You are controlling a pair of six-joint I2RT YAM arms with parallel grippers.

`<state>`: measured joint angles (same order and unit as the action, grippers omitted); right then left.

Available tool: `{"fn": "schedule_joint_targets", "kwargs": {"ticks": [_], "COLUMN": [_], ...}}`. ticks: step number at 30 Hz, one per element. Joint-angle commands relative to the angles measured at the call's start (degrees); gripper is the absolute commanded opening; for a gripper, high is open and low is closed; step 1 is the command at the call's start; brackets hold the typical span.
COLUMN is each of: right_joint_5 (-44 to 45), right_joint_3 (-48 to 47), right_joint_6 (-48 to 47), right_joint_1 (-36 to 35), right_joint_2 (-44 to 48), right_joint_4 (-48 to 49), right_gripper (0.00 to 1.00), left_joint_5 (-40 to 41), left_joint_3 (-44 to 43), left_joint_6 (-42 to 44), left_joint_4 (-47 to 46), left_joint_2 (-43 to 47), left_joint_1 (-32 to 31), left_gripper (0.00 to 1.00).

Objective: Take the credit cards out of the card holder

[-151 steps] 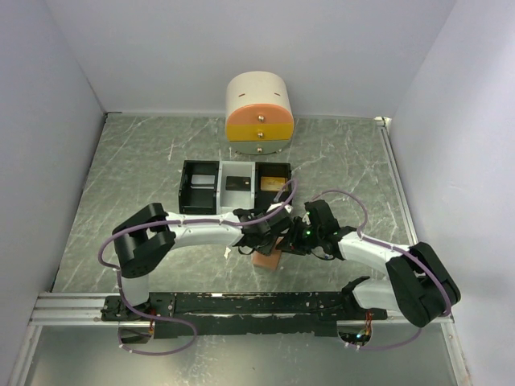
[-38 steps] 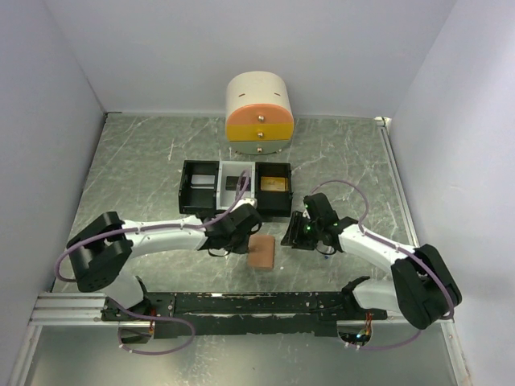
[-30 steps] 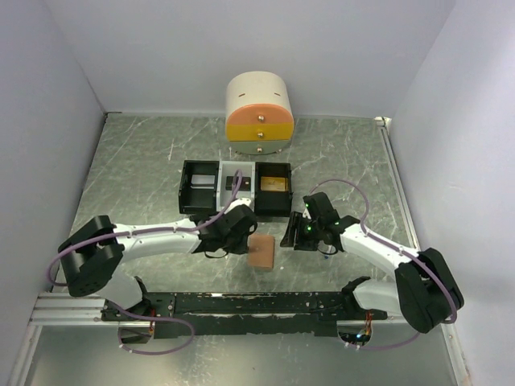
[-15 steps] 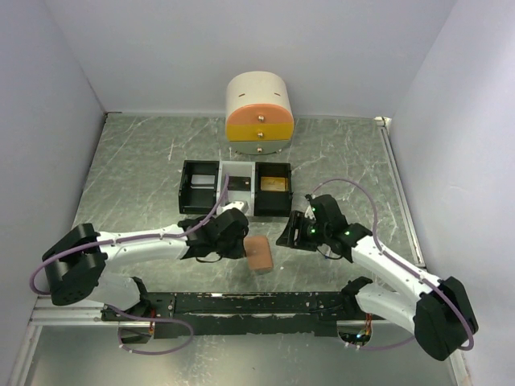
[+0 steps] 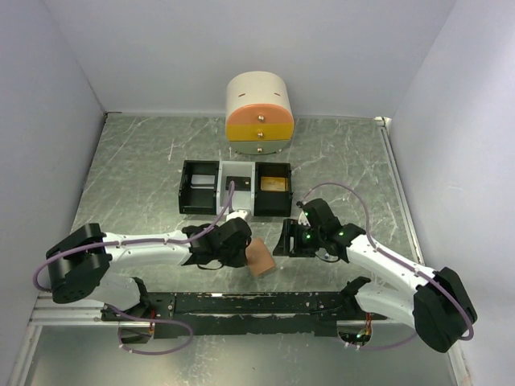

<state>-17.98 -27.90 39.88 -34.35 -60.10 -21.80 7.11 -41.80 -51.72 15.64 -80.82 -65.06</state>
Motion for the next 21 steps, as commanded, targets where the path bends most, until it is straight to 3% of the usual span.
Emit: {"fn": "schedule_joint_targets", "kwargs": {"ticks": [1,9,13,16,21], "right_joint_5": [1.4,11.0,8.7,7.2,7.5], "right_joint_3": [-1.5,-6.5,-8.8,-9.4,-9.5], "right_joint_6": [0.2,0.1,-3.0,-2.7,-1.7], "right_joint_1": [-2.3,-7.9,-7.9,-7.9,-7.9], "right_joint_2": [0.0,-2.2,-5.2,-7.1,-9.3], "right_joint_4": [-0.8,-2.2,-0.3,1.7,5.3], "right_gripper": [0.63,0.63,0.62,0.62,0.62], "left_joint_5": [0.9,4.2,6.4,6.5,6.0], "left_joint_3": [-1.7,0.2,-0.8,1.4,3.2], "left_joint_6": [-1.5,-4.3,-4.3,-4.0,-2.5], "left_joint_4": [-1.4,-0.2,2.0,-1.5,-4.5], "left_joint_2": [-0.6,6.1,12.0,16.5,17.3], "left_joint_1": [-0.7,-1.3,-1.3,-1.2,-1.2], "left_gripper": [0.07,0.07,0.07,0.07,0.07]}}
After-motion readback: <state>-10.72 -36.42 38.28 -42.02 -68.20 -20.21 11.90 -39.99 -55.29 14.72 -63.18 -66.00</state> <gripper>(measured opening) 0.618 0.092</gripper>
